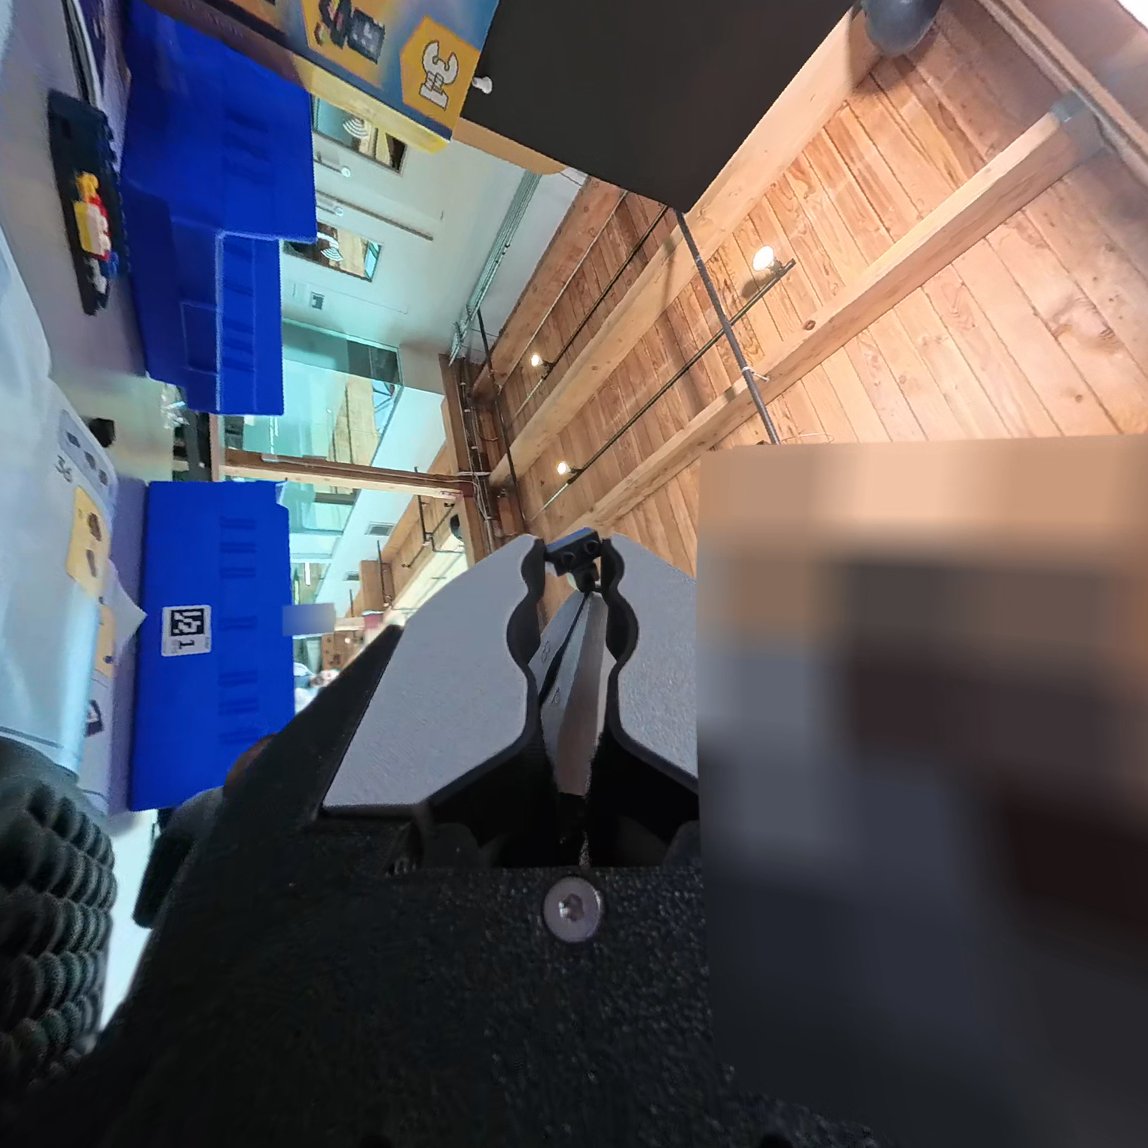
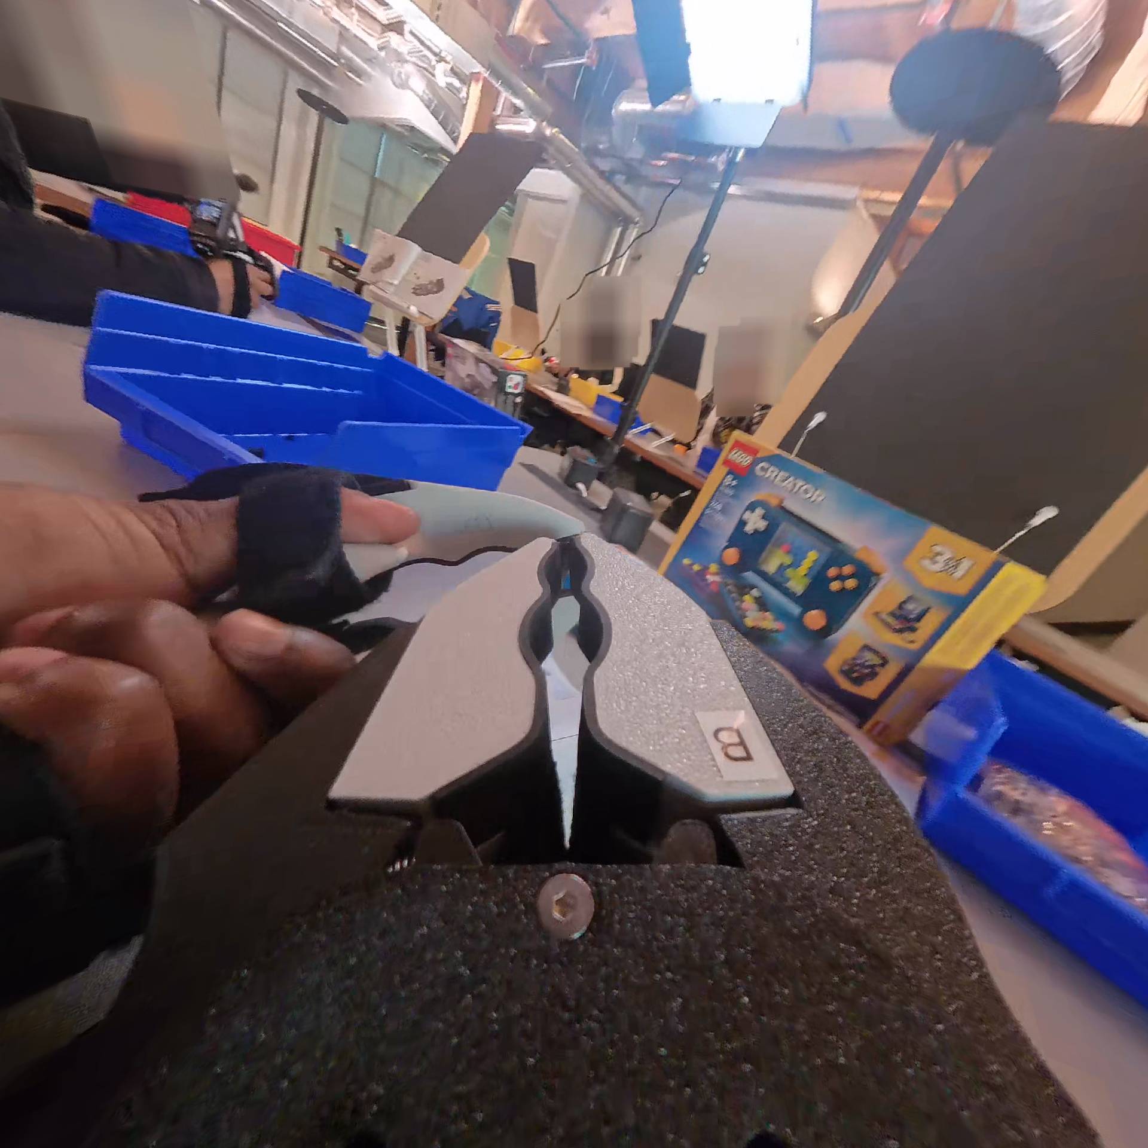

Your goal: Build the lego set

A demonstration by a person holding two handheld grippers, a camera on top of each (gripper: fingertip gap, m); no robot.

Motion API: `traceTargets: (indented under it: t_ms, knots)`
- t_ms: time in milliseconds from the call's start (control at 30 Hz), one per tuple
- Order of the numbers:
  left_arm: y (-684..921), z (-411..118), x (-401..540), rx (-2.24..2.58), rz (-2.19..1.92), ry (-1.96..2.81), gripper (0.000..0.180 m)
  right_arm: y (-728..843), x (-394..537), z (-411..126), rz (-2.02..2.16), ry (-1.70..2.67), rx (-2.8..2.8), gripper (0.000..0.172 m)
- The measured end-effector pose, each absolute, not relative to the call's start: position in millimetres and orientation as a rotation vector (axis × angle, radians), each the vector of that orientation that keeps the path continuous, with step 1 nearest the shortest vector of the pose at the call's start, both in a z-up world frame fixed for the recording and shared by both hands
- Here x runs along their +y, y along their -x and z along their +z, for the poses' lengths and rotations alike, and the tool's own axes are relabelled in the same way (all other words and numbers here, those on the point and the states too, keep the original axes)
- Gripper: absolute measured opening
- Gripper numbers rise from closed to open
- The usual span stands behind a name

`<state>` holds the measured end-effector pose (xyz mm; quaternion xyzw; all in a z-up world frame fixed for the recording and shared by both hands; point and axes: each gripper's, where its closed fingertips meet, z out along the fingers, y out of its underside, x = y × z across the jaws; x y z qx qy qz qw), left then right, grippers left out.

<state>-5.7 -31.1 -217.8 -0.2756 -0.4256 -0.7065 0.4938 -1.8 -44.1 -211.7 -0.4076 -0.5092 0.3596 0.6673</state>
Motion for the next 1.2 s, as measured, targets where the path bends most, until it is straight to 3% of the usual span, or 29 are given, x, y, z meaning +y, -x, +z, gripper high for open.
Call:
traceTargets:
  t_ms: [500, 933, 1200]
  knots:
    - [2.6, -213.1, -31.5, -1.056, -1.801, 0.608, 0.017, 2.8, -40.9, -206.3, 1.093, 0.996, -1.042, 0.003]
    - [3.9, -214.4, -26.1, -1.084, -1.775, 0.61, 0.017, 5.4, -39.4, -209.3, 1.006, 0.981, -1.073, 0.003]
    - [-8.4, -228.8, -19.1, -0.558, -1.457, 1.201, 0.017, -15.6, -23.4, -223.2, 1.337, 1.243, -1.158, 0.003]
